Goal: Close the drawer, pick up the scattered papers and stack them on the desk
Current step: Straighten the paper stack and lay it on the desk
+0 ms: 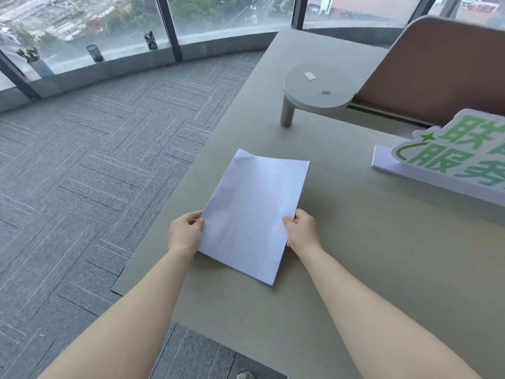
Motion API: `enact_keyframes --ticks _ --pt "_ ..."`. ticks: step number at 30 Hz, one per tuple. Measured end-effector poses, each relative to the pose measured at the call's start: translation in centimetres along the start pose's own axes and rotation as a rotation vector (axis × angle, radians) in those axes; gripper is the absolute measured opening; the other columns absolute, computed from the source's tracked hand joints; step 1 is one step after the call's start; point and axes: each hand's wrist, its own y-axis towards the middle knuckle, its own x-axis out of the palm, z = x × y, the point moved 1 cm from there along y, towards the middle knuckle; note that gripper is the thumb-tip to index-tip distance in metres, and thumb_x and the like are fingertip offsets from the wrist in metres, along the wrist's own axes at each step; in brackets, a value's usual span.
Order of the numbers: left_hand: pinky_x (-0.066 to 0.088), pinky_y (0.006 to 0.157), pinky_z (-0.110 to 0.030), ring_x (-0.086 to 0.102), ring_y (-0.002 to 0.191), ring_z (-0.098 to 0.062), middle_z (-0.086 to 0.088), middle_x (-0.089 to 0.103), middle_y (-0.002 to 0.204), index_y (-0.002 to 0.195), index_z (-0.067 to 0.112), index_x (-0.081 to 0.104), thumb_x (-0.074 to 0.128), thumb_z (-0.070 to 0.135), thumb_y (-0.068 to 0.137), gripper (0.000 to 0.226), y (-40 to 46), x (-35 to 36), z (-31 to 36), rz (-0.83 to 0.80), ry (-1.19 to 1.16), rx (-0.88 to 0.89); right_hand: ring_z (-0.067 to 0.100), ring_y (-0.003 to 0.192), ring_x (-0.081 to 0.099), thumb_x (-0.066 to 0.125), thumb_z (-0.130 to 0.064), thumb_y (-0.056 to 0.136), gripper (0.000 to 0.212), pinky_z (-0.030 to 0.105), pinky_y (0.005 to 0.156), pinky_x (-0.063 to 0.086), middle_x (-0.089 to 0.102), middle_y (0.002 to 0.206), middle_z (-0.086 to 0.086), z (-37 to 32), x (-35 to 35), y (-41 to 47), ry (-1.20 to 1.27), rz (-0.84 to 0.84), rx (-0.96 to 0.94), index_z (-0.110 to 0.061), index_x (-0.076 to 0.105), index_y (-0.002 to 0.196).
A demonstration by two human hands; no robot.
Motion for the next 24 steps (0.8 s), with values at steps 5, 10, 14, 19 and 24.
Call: enact_keyframes --ticks 5,10,14,19,24 --pt "0.052 0.085 -0.037 0.064 0.084 -0.018 0.006 0.073 0.088 0.101 0.023 0.074 0.057 0.019 0.082 0.026 0.5 0.3 0.5 0.052 0.098 0.006 0.025 0.057 0.049 0.053 -0.025 0.083 0.018 0.040 0.058 0.047 0.056 0.066 0.004 -0.6 0.2 1.3 -0.070 -0.008 -0.010 -0.008 0.054 0.077" --pt "0.049 0.081 -0.033 0.064 0.089 -0.021 0.004 0.071 0.088 0.099 0.023 0.073 0.057 0.019 0.085 0.021 1.1 0.6 1.4 0.093 0.192 0.066 0.025 0.048 0.054 0.054 -0.021 0.089 0.017 0.026 0.042 0.043 0.059 0.068 0.005 -2.4 -0.2 1.9 -0.153 -0.009 -0.006 -0.012 0.049 0.075" --pt "0.042 0.075 -0.027 0.062 0.090 -0.021 0.001 0.070 0.091 0.101 0.017 0.072 0.057 0.017 0.087 0.021 1.3 0.7 1.8 0.104 0.281 0.096 0.021 0.040 0.060 0.058 -0.026 0.087 0.018 0.034 0.046 0.055 0.063 0.067 0.005 -2.7 -0.2 2.6 -0.240 0.046 0.000 -0.012 0.050 0.079" --pt "0.039 0.076 -0.027 0.057 0.085 -0.019 -0.003 0.069 0.093 0.104 0.014 0.070 0.059 0.016 0.085 0.023 1.6 0.7 2.0 0.162 0.339 0.119 0.030 0.058 0.069 0.058 -0.029 0.083 0.021 0.039 0.059 0.056 0.068 0.071 0.010 -2.7 0.3 2.9 -0.308 0.106 -0.028 -0.015 0.044 0.075" --pt "0.038 0.077 -0.026 0.058 0.088 -0.020 -0.007 0.070 0.099 0.101 0.011 0.068 0.060 0.016 0.084 0.019 1.9 0.8 2.2 0.179 0.375 0.131 0.035 0.071 0.068 0.057 -0.027 0.083 0.023 0.031 0.051 0.038 0.063 0.074 0.009 -2.4 0.7 3.1 -0.373 0.142 -0.032 -0.016 0.038 0.073"
